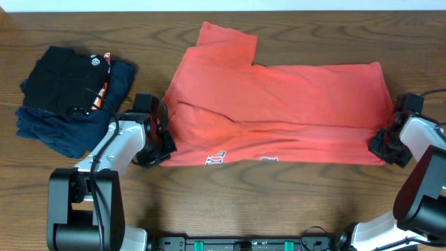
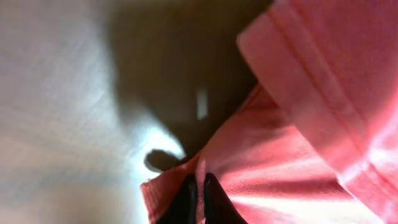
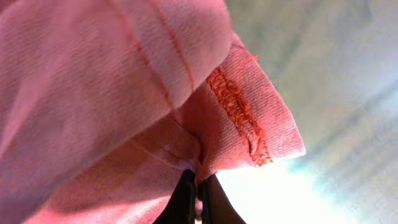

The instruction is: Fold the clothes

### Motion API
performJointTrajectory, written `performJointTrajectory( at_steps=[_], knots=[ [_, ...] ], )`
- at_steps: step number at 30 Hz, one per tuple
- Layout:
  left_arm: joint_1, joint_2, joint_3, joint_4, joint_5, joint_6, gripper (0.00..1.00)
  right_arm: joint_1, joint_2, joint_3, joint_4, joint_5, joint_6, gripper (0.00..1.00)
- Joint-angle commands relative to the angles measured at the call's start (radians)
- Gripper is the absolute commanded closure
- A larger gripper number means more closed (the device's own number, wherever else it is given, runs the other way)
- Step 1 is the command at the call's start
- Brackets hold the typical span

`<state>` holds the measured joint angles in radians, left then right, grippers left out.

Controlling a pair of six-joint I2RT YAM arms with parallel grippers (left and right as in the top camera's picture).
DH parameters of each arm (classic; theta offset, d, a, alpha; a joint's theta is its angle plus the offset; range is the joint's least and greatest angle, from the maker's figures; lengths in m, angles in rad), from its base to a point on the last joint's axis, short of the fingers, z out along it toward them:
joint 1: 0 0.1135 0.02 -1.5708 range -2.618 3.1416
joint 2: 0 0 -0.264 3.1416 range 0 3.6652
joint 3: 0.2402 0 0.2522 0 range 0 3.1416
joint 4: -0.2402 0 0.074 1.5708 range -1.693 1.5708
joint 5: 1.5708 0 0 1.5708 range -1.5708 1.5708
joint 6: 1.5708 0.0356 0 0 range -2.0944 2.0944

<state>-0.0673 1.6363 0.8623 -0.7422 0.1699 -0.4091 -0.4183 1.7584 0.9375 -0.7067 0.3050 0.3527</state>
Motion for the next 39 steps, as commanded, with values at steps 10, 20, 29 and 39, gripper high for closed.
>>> performJointTrajectory(
  at_steps=[10, 20, 29, 39],
  knots=[
    [0.004, -0.015, -0.003, -0.140, -0.178, -0.036, 0.93, -0.072, 0.024, -0.037, -0.088, 0.007, 0.080, 0.99],
    [0.004, -0.174, 0.037, -0.147, -0.070, -0.018, 0.76, -0.072, 0.013, 0.054, -0.214, -0.141, 0.064, 0.88],
    [-0.023, -0.320, 0.042, 0.010, 0.095, 0.035, 0.66, -0.072, 0.013, 0.189, -0.345, -0.142, 0.058, 0.80],
    [-0.146, -0.225, 0.041, 0.063, 0.103, 0.034, 0.62, -0.072, 0.013, 0.165, -0.244, -0.181, 0.058, 0.73]
  ],
)
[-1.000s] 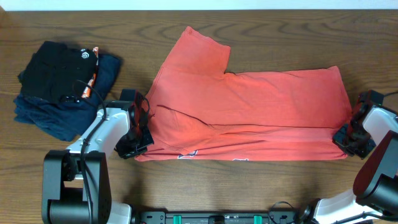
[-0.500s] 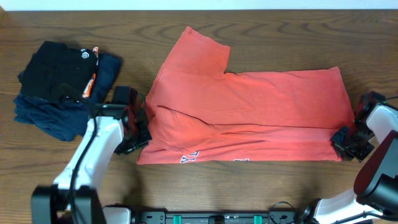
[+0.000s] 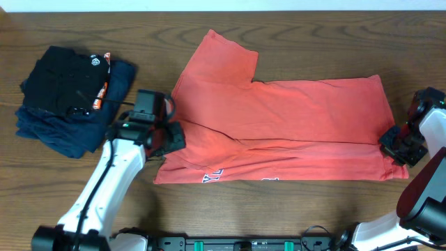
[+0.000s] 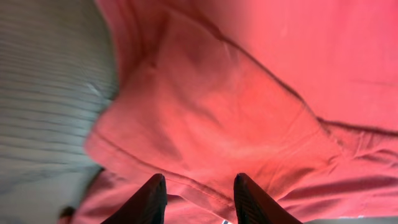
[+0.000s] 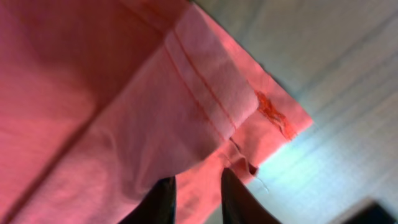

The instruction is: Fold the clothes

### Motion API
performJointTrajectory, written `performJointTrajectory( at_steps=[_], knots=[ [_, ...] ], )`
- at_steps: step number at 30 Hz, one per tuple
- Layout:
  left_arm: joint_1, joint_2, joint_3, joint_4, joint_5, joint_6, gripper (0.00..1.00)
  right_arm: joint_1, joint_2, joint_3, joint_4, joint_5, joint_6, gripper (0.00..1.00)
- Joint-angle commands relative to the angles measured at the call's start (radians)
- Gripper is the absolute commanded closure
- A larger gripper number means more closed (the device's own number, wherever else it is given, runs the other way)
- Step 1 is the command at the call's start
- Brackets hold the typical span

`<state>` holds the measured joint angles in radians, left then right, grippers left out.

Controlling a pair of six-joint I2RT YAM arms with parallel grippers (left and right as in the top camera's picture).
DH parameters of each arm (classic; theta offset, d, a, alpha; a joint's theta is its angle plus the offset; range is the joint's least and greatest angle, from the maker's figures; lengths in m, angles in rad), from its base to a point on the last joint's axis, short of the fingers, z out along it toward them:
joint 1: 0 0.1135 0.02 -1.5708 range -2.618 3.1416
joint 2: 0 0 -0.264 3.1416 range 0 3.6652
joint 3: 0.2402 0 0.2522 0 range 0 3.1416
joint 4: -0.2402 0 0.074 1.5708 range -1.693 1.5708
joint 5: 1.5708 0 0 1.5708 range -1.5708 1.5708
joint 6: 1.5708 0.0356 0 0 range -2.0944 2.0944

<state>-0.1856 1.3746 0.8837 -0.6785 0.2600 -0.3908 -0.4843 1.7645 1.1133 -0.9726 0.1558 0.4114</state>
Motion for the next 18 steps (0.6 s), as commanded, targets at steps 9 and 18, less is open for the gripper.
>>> performJointTrajectory(
  at_steps=[9, 18],
  knots=[
    [-0.061, 0.063, 0.020, 0.011, 0.013, 0.016, 0.62, -0.005, 0.007, -0.046, 0.147, -0.155, -0.005, 0.69],
    [-0.061, 0.063, 0.020, 0.040, 0.013, 0.015, 0.62, -0.005, 0.007, -0.047, 0.467, -0.258, 0.030, 0.69]
  ],
)
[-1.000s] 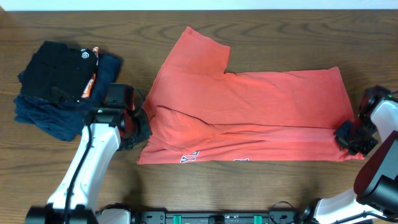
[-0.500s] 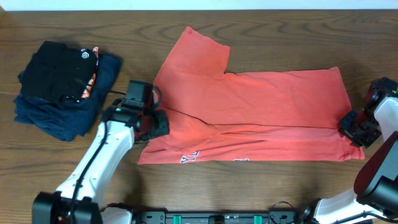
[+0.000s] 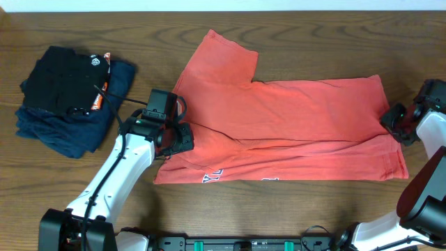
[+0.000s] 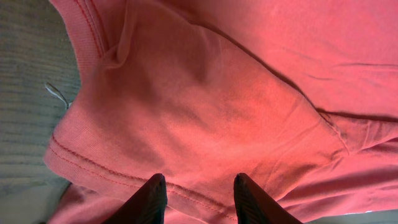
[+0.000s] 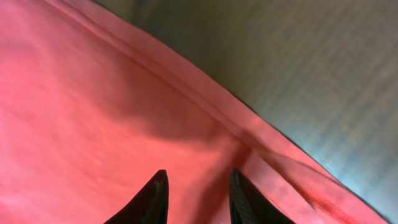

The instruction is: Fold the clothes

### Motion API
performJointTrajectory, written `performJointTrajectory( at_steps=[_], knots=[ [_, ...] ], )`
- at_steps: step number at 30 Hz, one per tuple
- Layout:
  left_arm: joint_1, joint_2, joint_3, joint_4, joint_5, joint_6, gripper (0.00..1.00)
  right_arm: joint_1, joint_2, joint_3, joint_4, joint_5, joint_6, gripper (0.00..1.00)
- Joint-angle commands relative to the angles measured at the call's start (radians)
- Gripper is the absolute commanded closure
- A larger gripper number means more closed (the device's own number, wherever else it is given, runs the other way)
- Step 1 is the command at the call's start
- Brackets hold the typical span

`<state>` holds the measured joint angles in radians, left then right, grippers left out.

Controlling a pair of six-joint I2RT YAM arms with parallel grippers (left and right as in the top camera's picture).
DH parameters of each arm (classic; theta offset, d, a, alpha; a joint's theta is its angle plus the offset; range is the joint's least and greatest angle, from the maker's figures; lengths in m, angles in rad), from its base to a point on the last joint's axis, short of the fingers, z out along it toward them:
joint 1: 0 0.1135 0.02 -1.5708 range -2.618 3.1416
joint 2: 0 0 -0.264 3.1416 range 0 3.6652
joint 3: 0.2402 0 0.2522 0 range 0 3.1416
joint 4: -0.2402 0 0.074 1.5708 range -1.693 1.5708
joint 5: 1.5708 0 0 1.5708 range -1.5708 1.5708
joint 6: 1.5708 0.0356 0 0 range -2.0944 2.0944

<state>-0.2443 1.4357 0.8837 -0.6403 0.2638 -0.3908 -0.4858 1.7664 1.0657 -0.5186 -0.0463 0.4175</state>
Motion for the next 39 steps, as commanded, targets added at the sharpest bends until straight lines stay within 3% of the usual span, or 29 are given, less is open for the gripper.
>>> performJointTrajectory(
  at_steps=[1, 6, 11, 18, 20, 27, 33, 39],
  knots=[
    [-0.002, 0.002, 0.020, 0.003, 0.009, 0.015, 0.62, -0.003, 0.005, 0.001, 0.014, -0.066, 0.024, 0.69],
    [-0.002, -0.006, 0.021, 0.003, 0.015, 0.025, 0.62, -0.005, 0.002, 0.005, -0.053, -0.074, -0.022, 0.70],
    [-0.016, -0.042, 0.027, 0.031, 0.031, 0.113, 0.62, -0.006, -0.045, 0.011, -0.121, -0.074, -0.060, 0.68],
    [-0.006, -0.008, 0.165, 0.014, 0.031, 0.145, 0.56, 0.001, -0.130, 0.073, -0.202, -0.198, -0.215, 0.62],
    [-0.006, 0.022, 0.238, 0.005, 0.031, 0.177, 0.47, 0.010, -0.134, 0.116, -0.260, -0.197, -0.251, 0.58],
    [0.042, 0.255, 0.541, -0.002, 0.005, 0.253, 0.20, 0.070, -0.134, 0.206, -0.391, -0.197, -0.321, 0.48],
    [0.095, 0.515, 0.708, 0.137, 0.005, 0.264, 0.17, 0.103, -0.134, 0.205, -0.392, -0.197, -0.322, 0.47],
    [0.121, 0.686, 0.735, 0.340, 0.005, 0.269, 0.16, 0.109, -0.134, 0.205, -0.395, -0.194, -0.327, 0.47]
  ],
)
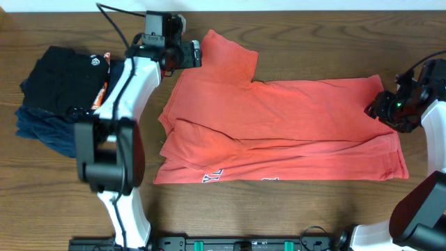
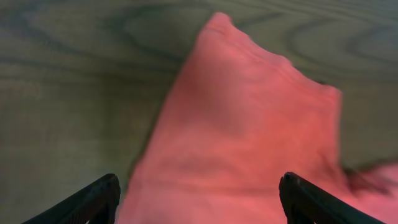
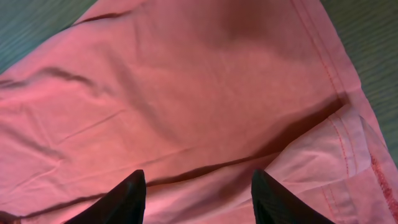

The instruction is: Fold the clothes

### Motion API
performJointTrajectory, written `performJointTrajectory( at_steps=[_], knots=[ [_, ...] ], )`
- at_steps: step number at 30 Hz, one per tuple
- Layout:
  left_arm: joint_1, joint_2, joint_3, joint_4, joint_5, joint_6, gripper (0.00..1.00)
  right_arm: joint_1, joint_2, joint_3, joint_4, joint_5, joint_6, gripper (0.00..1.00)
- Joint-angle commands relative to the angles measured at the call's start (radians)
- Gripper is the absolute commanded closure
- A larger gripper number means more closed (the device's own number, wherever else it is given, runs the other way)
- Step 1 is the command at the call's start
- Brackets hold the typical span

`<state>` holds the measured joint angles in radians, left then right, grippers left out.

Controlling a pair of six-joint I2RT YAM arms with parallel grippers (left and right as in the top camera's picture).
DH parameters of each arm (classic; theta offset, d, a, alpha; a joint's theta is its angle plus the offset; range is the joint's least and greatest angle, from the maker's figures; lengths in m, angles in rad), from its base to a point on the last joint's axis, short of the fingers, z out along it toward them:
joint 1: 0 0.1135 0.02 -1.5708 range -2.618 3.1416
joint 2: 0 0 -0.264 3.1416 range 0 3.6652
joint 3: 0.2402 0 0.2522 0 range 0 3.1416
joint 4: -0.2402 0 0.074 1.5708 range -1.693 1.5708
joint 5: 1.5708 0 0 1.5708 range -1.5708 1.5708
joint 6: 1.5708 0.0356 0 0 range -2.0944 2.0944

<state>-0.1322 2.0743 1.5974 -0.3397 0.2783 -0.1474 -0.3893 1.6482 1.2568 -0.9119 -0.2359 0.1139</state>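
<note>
A red T-shirt [image 1: 279, 125] lies spread across the wooden table [image 1: 293, 202], its front strip doubled over with white lettering showing at the near edge. My left gripper [image 1: 191, 54] hovers open at the far left, beside the shirt's sleeve [image 1: 226, 52]. In the left wrist view the sleeve [image 2: 249, 124] fills the space ahead of the wide-open left gripper [image 2: 199, 199]. My right gripper [image 1: 376, 108] is open over the shirt's right edge. The right wrist view shows the right gripper [image 3: 202, 199] spread above the red cloth [image 3: 186, 93], with nothing held.
A stack of dark folded clothes [image 1: 70, 97] with an orange detail sits at the left of the table. The left arm [image 1: 118, 104] reaches along that stack's right side. The table's far edge runs close behind the sleeve.
My left gripper has gone from the shirt's left edge up to the sleeve at the far left, with its jaws spread wider. The right gripper shifted slightly inward over the right edge and also opened wider.
At first both grippers were shut on the shirt's near corners. Then both were open and the shirt lay flat with its front strip doubled over. After that they stood open at the shirt's left and right edges, and now the left is by the sleeve.
</note>
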Motion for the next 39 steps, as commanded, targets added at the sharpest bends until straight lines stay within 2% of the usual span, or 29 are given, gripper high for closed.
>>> performJointTrajectory(
  at_steps=[1, 7, 15, 20, 23, 26, 29, 32, 39],
  knots=[
    [0.010, 0.067, 0.021, 0.068, -0.010, 0.029, 0.16, 0.013, -0.016, 0.014, -0.002, -0.003, -0.023, 0.47],
    [0.009, 0.154, 0.021, 0.201, -0.010, 0.065, 0.17, 0.013, -0.015, 0.014, -0.006, -0.004, -0.022, 0.47],
    [0.002, 0.228, 0.021, 0.249, -0.009, 0.064, 0.18, 0.013, -0.015, 0.014, -0.025, -0.004, -0.022, 0.47],
    [-0.026, 0.258, 0.021, 0.251, -0.005, 0.065, 0.22, 0.013, -0.016, 0.014, -0.042, -0.004, -0.022, 0.47],
    [-0.047, 0.258, 0.021, 0.250, -0.001, 0.065, 0.32, 0.013, -0.016, 0.014, -0.046, -0.004, -0.022, 0.47],
    [-0.063, 0.258, 0.021, 0.224, 0.006, 0.065, 0.50, 0.013, -0.015, 0.014, -0.042, -0.003, -0.022, 0.47],
    [-0.063, 0.258, 0.021, 0.201, 0.006, 0.064, 0.80, 0.013, -0.015, 0.014, -0.027, 0.008, -0.023, 0.46],
    [-0.048, 0.244, 0.021, 0.184, 0.006, 0.060, 0.88, 0.013, -0.015, 0.014, -0.001, 0.039, -0.022, 0.45],
    [-0.015, 0.141, 0.021, 0.143, 0.006, -0.037, 0.91, 0.013, -0.001, 0.013, 0.150, 0.140, -0.022, 0.50]
  ],
)
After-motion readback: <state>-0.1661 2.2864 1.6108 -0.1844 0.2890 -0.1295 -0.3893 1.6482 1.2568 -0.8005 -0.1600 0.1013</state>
